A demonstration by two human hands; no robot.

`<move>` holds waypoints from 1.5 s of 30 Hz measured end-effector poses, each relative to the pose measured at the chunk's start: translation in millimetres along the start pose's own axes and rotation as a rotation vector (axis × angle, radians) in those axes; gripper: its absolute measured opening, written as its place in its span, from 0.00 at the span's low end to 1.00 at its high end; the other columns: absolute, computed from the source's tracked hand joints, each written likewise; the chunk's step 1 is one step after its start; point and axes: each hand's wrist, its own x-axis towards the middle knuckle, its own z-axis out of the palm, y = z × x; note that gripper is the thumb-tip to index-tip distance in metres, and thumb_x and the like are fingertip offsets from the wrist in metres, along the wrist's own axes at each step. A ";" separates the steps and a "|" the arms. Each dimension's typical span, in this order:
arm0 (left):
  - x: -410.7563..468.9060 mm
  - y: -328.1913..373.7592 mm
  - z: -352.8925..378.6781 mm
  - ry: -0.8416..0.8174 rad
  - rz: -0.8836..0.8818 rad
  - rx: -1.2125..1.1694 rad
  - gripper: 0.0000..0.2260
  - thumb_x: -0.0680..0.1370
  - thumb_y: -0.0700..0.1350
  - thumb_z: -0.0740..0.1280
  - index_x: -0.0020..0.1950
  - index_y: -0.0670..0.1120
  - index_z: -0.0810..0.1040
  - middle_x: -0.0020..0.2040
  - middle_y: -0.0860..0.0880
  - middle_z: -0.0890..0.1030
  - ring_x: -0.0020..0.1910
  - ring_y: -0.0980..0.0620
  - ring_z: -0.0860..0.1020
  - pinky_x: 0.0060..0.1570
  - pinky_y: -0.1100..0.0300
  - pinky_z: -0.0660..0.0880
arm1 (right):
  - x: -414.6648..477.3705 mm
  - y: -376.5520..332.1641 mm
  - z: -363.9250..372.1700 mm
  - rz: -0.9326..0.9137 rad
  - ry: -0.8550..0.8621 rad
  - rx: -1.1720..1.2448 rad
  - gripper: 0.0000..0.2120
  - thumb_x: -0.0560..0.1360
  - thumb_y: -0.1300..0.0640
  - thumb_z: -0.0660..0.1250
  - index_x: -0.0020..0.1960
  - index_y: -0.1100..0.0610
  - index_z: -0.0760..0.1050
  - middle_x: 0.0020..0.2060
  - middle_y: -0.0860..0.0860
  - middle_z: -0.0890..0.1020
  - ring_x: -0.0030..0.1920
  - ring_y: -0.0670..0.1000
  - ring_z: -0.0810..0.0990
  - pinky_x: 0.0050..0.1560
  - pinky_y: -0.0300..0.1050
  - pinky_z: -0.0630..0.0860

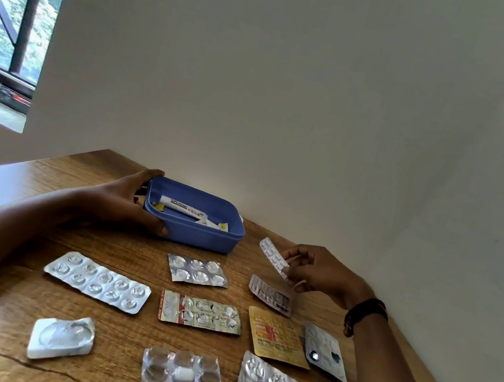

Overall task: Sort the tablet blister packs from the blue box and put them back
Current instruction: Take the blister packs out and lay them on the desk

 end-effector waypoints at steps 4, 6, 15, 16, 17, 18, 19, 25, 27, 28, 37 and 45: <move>1.0 -1.3 -0.5 -0.005 -0.001 0.002 0.56 0.57 0.51 0.83 0.78 0.49 0.54 0.73 0.44 0.66 0.71 0.44 0.67 0.70 0.42 0.67 | -3.0 7.2 -8.6 0.074 -0.013 -0.009 0.12 0.75 0.68 0.68 0.56 0.58 0.79 0.47 0.58 0.82 0.40 0.50 0.79 0.44 0.44 0.79; 1.6 -1.2 -0.1 -0.002 0.000 0.009 0.57 0.56 0.51 0.82 0.78 0.50 0.54 0.74 0.44 0.66 0.71 0.44 0.66 0.70 0.42 0.67 | -3.1 9.3 -8.5 0.109 -0.036 -0.070 0.10 0.75 0.66 0.68 0.55 0.58 0.80 0.48 0.59 0.83 0.41 0.49 0.79 0.45 0.44 0.79; 3.0 -3.9 -0.1 0.003 0.085 0.035 0.54 0.59 0.48 0.82 0.77 0.55 0.53 0.74 0.47 0.65 0.73 0.47 0.65 0.65 0.53 0.70 | 16.6 -29.6 41.1 -0.357 0.416 -0.204 0.14 0.75 0.56 0.70 0.60 0.56 0.78 0.56 0.52 0.82 0.54 0.47 0.78 0.53 0.37 0.72; 2.8 -4.3 -0.5 0.005 0.094 0.038 0.55 0.58 0.48 0.82 0.77 0.56 0.53 0.74 0.47 0.65 0.73 0.47 0.65 0.66 0.52 0.69 | 18.7 -39.3 54.2 -0.430 0.426 -0.226 0.15 0.76 0.56 0.69 0.61 0.56 0.78 0.58 0.52 0.81 0.55 0.46 0.77 0.54 0.36 0.70; 2.6 -4.4 -0.7 0.006 0.103 0.041 0.55 0.58 0.48 0.82 0.77 0.56 0.53 0.74 0.47 0.65 0.73 0.48 0.65 0.68 0.51 0.68 | 20.2 -47.4 66.4 -0.496 0.422 -0.262 0.15 0.76 0.55 0.68 0.62 0.56 0.78 0.59 0.51 0.80 0.56 0.46 0.76 0.55 0.35 0.68; 2.0 -4.8 -1.3 0.007 0.113 0.044 0.54 0.58 0.47 0.82 0.77 0.57 0.53 0.74 0.48 0.65 0.73 0.48 0.64 0.69 0.50 0.67 | 21.8 -53.8 78.1 -0.555 0.404 -0.307 0.14 0.77 0.55 0.67 0.62 0.55 0.77 0.60 0.51 0.80 0.58 0.47 0.76 0.57 0.36 0.67; 1.7 -5.1 -1.5 0.005 0.126 0.048 0.54 0.59 0.47 0.82 0.77 0.57 0.53 0.74 0.48 0.65 0.73 0.48 0.64 0.69 0.50 0.67 | 23.4 -57.8 88.2 -0.599 0.377 -0.351 0.14 0.78 0.54 0.66 0.62 0.54 0.77 0.60 0.51 0.80 0.60 0.49 0.76 0.60 0.38 0.68; 2.1 -6.0 -0.5 0.010 0.162 0.082 0.54 0.59 0.48 0.82 0.76 0.59 0.52 0.73 0.49 0.65 0.72 0.49 0.65 0.69 0.49 0.67 | 29.3 -61.4 107.5 -0.575 0.272 -0.474 0.15 0.80 0.51 0.57 0.58 0.51 0.80 0.57 0.50 0.82 0.57 0.49 0.78 0.61 0.51 0.72; 2.6 -5.7 0.1 0.010 0.164 0.093 0.54 0.60 0.49 0.82 0.76 0.60 0.52 0.73 0.49 0.65 0.71 0.49 0.65 0.69 0.50 0.67 | 29.4 -59.3 104.4 -0.516 0.239 -0.474 0.16 0.80 0.49 0.56 0.59 0.49 0.80 0.58 0.50 0.82 0.57 0.50 0.78 0.60 0.51 0.73; 2.8 -5.7 0.3 0.008 0.165 0.096 0.53 0.60 0.49 0.82 0.76 0.60 0.52 0.73 0.49 0.65 0.70 0.49 0.66 0.69 0.51 0.67 | 29.1 -58.3 103.6 -0.489 0.216 -0.464 0.16 0.80 0.49 0.55 0.60 0.48 0.79 0.59 0.50 0.81 0.57 0.51 0.78 0.60 0.51 0.73; 2.4 -4.0 0.4 0.001 0.147 0.105 0.53 0.61 0.48 0.82 0.77 0.58 0.51 0.75 0.48 0.64 0.73 0.47 0.64 0.71 0.47 0.65 | 28.4 -55.3 103.4 -0.432 0.216 -0.440 0.21 0.79 0.40 0.52 0.54 0.50 0.80 0.50 0.51 0.84 0.46 0.51 0.80 0.48 0.51 0.77; 2.3 -4.0 0.5 -0.009 0.134 0.090 0.54 0.59 0.50 0.82 0.77 0.57 0.52 0.74 0.49 0.66 0.72 0.49 0.65 0.70 0.49 0.66 | 28.9 -55.1 93.3 -0.462 0.310 -0.312 0.14 0.79 0.54 0.64 0.62 0.55 0.79 0.59 0.50 0.82 0.58 0.48 0.80 0.53 0.33 0.71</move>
